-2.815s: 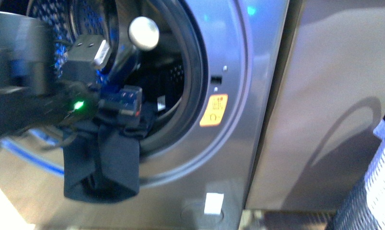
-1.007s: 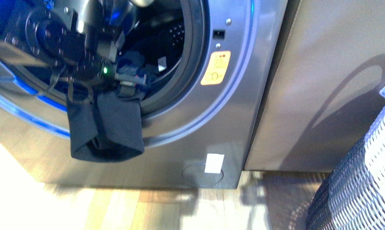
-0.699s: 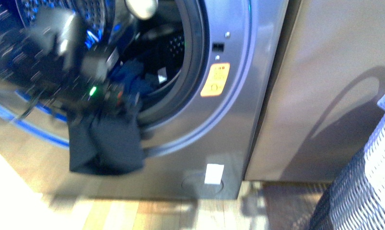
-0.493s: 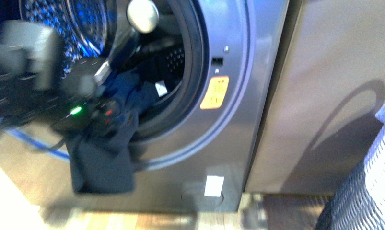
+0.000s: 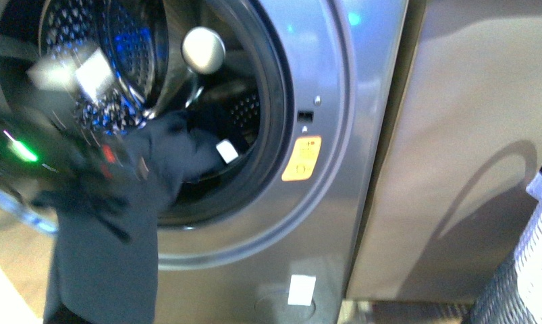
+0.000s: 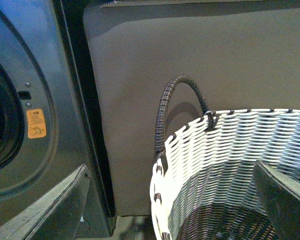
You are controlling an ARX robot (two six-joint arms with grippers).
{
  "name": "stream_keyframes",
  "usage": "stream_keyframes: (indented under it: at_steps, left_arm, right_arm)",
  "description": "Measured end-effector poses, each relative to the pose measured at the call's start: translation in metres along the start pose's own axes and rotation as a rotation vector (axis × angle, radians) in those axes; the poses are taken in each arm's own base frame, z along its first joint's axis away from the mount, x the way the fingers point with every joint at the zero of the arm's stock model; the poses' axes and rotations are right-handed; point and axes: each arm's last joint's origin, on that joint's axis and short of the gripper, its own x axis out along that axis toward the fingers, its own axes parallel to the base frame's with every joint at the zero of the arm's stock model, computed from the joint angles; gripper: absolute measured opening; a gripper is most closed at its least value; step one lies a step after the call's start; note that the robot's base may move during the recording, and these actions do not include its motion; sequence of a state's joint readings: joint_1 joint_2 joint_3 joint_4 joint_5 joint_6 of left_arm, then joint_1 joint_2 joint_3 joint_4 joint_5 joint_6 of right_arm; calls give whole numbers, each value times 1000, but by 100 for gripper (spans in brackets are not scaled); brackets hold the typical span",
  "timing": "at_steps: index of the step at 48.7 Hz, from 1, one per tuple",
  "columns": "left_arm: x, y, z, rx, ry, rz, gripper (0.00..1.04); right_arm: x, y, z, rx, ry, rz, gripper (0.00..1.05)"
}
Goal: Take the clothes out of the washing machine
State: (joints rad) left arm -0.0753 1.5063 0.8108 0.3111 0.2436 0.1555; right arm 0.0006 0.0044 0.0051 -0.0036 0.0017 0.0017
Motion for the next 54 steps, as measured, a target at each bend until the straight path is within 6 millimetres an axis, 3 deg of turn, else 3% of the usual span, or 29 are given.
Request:
stream_keyframes:
  at_steps: [4,22,27,38,54]
  left_arm:
    - [-23,-6,22,21,-63,-32,16]
    - [-84,-23,93,92,-267,-107,16]
    - [-103,-33,122,114,-349,-134,16]
    - [-130,-62,178,136,-469,-203,16]
    - [-146,-107,239,111,-584,-292,16]
  right_arm:
    - [0,0,0,0,0,0,97]
    - [0,0,0,0,0,0,97]
    - [0,0,0,0,0,0,97]
    - [0,0,0,0,0,0,97]
    - [0,0,0,0,0,0,97]
